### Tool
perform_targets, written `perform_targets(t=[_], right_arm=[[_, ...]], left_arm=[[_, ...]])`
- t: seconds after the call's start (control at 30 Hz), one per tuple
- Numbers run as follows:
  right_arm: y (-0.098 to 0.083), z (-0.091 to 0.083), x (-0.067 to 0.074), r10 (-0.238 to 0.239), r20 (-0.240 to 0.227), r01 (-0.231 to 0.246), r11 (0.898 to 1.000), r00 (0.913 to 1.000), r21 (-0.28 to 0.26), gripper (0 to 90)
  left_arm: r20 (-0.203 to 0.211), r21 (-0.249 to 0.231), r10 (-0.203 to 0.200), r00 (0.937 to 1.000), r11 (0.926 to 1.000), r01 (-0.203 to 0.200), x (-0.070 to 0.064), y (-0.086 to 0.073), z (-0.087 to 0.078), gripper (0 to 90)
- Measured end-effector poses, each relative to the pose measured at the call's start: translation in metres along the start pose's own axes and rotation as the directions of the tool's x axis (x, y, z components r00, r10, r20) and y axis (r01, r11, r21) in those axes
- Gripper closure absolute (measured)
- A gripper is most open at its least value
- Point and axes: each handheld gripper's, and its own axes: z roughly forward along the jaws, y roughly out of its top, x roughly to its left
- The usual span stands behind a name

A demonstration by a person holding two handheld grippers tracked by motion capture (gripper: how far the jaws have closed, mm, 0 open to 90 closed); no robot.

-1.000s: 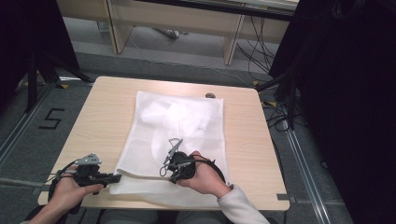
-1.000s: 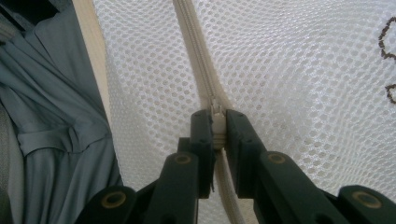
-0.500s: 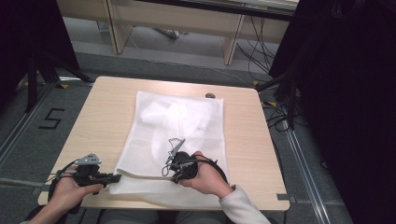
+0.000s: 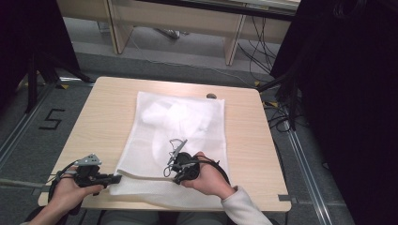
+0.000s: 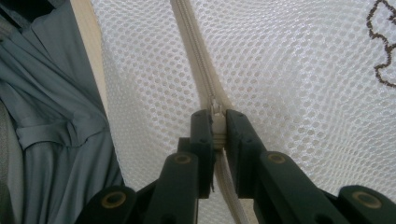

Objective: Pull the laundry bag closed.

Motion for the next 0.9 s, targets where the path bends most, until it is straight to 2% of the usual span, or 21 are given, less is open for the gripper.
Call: perform_targets(t=[0.03,0.13,0.2,0.23,0.47,0.53,0.57,0.63,0.7,0.77,0.9], right_arm=[[-0.0007,-0.0012,0.0005,0.023,0.004,-0.023,1.0,0.9997,0.008,82.3],[-0.0014,-0.0025,0.0011,0.042,0.011,-0.042,0.999,0.9991,0.011,82.3],[-0.0014,-0.0021,0.0007,0.032,0.004,-0.032,0.999,0.9995,0.008,82.3],[-0.0013,-0.0017,-0.0001,0.012,0.001,-0.012,1.0,0.9999,-0.005,82.3],[-0.0022,-0.0023,-0.0006,0.005,0.006,-0.005,1.0,1.0,0.008,82.3],[-0.0033,-0.0039,0.0008,0.045,0.012,-0.045,0.999,0.9989,0.021,82.3],[-0.0034,-0.0036,0.001,0.046,-0.005,-0.046,0.999,0.9989,0.011,82.3],[-0.0051,-0.0034,-0.0016,0.019,0.003,-0.019,1.0,0.9998,0.002,82.3],[-0.0064,-0.0053,-0.0013,0.036,0.015,-0.036,0.999,0.9993,0.019,82.3],[-0.0072,-0.0052,-0.0019,0.022,0.008,-0.022,1.0,0.9997,0.003,82.3],[-0.0083,-0.0067,-0.0012,0.043,0.015,-0.043,0.999,0.999,0.017,82.3]], left_arm=[[-0.003,0.001,0.001,1.0,1.0,-0.001,0.0,0.0,0.0,85.2],[0.0,0.0,0.0,1.0,1.0,0.0,0.0001,0.0,0.0,85.2],[0.0,0.0,0.0,1.0,1.0,0.0,0.0001,-0.0001,0.0,85.3],[0.002,-0.001,0.001,1.0,1.0,-0.001,0.0002,0.0,0.0,85.2],[-0.002,-0.001,0.004,1.0,1.0,-0.004,0.0002,-0.0001,-0.0001,85.3],[-0.003,0.003,0.003,1.0,1.0,-0.003,0.0004,-0.0001,-0.0005,85.3],[-0.002,0.001,0.001,1.0,1.0,-0.001,0.0003,-0.0001,-0.0004,85.3],[-0.005,0.001,0.002,1.0,1.0,-0.002,0.0003,-0.0002,-0.0003,85.3],[-0.002,-0.002,-0.003,1.0,1.0,0.003,0.0003,-0.0001,0.0,85.3],[-0.003,-0.001,-0.002,1.0,1.0,0.002,0.0002,-0.0001,0.0,85.3],[-0.004,-0.001,-0.002,1.0,1.0,0.002,0.0002,-0.0001,-0.0001,85.3]])
